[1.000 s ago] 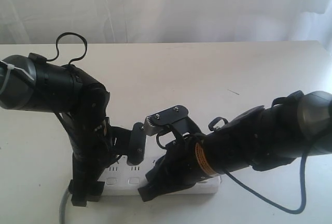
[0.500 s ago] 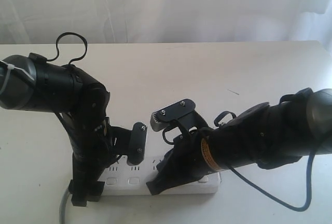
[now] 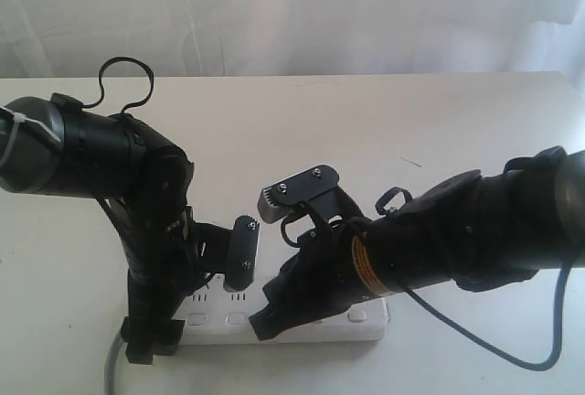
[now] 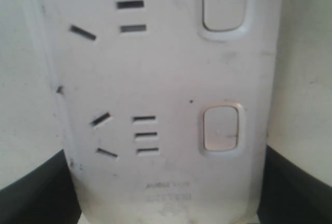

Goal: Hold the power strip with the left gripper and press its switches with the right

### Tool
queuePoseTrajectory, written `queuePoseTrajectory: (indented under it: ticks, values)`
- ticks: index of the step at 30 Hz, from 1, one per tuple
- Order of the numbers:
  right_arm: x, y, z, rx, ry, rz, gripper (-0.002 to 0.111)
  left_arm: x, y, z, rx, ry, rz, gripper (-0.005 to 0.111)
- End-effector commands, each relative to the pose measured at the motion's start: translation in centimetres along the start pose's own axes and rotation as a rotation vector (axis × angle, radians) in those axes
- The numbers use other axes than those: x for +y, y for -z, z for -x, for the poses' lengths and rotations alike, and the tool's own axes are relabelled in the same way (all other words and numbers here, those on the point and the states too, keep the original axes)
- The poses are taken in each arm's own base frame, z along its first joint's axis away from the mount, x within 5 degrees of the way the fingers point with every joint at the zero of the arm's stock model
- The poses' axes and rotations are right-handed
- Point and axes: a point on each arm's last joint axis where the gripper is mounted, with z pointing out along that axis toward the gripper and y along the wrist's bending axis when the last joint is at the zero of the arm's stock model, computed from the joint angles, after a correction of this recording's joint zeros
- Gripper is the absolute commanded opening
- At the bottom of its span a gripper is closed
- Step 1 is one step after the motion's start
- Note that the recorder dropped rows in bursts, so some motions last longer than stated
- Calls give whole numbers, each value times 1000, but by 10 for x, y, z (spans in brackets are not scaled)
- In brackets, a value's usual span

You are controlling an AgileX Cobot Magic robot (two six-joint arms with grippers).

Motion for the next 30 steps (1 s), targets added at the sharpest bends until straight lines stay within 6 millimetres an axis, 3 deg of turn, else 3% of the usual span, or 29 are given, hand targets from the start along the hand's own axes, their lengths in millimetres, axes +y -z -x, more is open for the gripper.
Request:
queuePoseTrajectory:
  ticks: [1, 5, 23, 30]
  values:
    - [-3, -6, -5, 27, -13, -6, 0, -5, -14, 3, -1, 30, -41, 0]
    - [-3, -14, -11, 64, -19, 34, 0, -5, -14, 3, 1, 30, -43, 0]
    - [-7, -15, -17, 110, -56, -16, 0, -5, -14, 2, 7, 26, -43, 0]
    - [-12, -32, -32, 186, -88, -1, 0, -6, -14, 2, 11, 24, -46, 0]
